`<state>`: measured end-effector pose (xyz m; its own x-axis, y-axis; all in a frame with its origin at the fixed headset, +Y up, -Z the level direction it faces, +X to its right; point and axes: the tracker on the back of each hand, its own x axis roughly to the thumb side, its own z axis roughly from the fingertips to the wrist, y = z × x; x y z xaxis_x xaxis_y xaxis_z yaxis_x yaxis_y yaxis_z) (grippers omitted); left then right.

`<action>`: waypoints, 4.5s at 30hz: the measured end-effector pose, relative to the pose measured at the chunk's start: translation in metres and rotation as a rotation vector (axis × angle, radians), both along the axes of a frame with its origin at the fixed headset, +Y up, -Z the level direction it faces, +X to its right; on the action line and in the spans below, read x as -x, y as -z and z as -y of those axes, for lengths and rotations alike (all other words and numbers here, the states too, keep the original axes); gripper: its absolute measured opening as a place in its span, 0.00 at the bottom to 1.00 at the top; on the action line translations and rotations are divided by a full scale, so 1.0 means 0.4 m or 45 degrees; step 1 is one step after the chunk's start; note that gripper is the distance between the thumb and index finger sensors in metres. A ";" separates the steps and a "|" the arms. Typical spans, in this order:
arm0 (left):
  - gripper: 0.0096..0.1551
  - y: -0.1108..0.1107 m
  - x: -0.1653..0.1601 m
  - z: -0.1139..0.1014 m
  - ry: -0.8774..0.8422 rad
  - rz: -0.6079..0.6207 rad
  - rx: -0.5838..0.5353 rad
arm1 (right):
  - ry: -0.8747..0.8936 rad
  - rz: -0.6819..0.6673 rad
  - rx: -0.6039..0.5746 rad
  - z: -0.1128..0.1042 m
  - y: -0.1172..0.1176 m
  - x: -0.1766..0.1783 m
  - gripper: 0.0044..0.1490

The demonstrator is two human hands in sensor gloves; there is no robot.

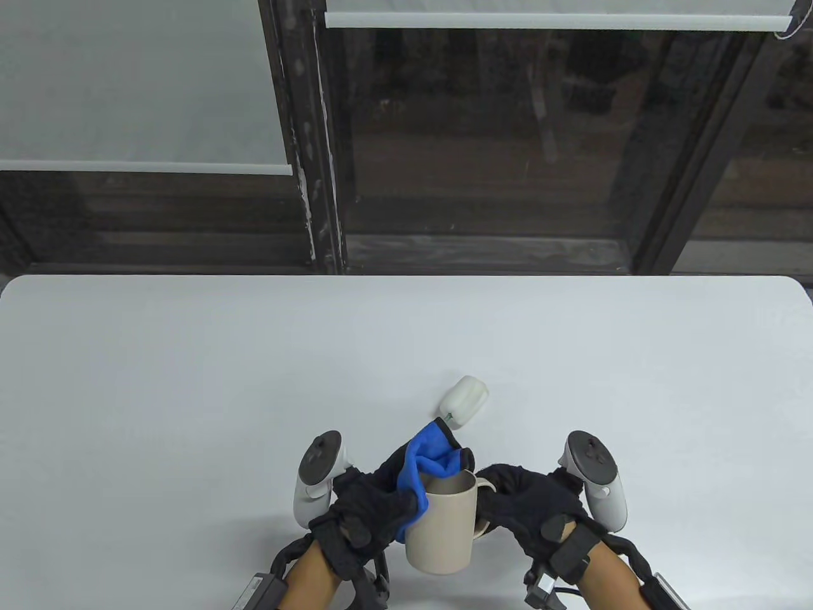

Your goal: Brush the water cup with the cup brush

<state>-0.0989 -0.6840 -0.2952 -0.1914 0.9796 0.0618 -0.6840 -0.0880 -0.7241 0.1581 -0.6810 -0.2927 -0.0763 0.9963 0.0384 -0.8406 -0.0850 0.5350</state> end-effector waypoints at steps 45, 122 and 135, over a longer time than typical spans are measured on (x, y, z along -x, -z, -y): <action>0.67 -0.031 0.001 -0.044 0.819 -0.672 -0.284 | -0.749 0.564 -0.786 -0.098 -0.070 0.026 0.27; 0.66 -0.043 0.003 -0.050 0.706 -0.794 -0.346 | -0.804 0.603 -0.988 -0.128 -0.101 0.046 0.28; 0.65 0.001 -0.011 -0.024 -0.121 0.145 -0.035 | 0.127 -0.163 0.121 -0.012 -0.011 0.033 0.27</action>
